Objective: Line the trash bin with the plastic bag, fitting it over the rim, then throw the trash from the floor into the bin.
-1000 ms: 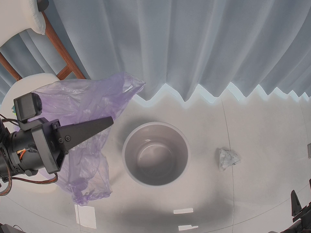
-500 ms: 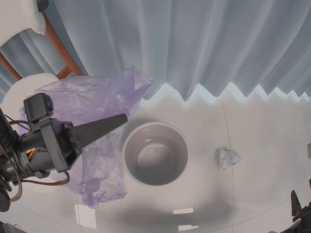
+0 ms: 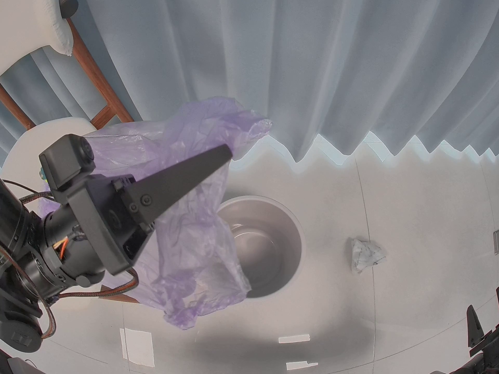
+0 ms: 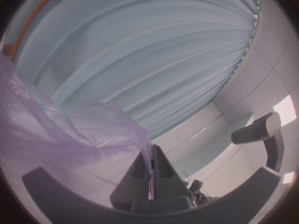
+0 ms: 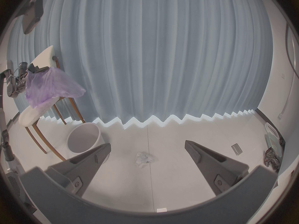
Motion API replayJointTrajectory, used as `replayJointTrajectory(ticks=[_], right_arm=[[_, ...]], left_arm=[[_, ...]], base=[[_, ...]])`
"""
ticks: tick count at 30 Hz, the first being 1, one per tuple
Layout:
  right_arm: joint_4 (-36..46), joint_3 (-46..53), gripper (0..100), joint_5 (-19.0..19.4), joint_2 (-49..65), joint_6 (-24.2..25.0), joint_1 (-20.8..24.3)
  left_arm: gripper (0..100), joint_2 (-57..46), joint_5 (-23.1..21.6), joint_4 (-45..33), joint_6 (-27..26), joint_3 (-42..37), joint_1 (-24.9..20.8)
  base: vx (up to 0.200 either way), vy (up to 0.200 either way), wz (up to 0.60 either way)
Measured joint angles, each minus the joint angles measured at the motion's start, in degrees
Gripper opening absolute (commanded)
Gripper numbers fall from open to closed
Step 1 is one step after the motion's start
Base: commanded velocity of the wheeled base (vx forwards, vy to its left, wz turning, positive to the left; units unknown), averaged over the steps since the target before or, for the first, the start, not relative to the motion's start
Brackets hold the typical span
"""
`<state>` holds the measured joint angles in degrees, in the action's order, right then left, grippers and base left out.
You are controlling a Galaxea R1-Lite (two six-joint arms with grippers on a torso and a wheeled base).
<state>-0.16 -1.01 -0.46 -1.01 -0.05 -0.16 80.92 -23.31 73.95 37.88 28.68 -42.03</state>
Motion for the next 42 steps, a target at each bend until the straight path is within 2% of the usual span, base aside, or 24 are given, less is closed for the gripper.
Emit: replayJointTrajectory(ticks=[5, 14, 19, 34, 42], right_arm=[[0.0, 0.0, 100, 0.0, 0.0, 0.0, 0.0], [0.0, 0.0, 100, 0.0, 0.0, 0.0, 0.0], [0.0, 0.0, 100, 0.0, 0.0, 0.0, 0.0], [0.0, 0.0, 100, 0.0, 0.0, 0.0, 0.0], [0.0, 0.0, 100, 0.0, 0.0, 0.0, 0.0]], left_arm=[[0, 3.0, 0.2, 6.8, 0.1, -1.0, -2.0], [0, 5.7, 0.4, 10.0, 2.0, -1.8, -8.0], [0, 6.4, 0.5, 13.8, 2.5, -1.8, -9.7], [0, 6.0, 2.2, 14.4, 3.2, -0.1, -11.6], [0, 4.3, 5.2, 14.4, 4.8, 1.1, -15.5]], base=[[0.0, 0.0, 0.0], [0.0, 0.0, 0.0], [0.0, 0.0, 0.0], [0.0, 0.0, 0.0], [0.0, 0.0, 0.0]])
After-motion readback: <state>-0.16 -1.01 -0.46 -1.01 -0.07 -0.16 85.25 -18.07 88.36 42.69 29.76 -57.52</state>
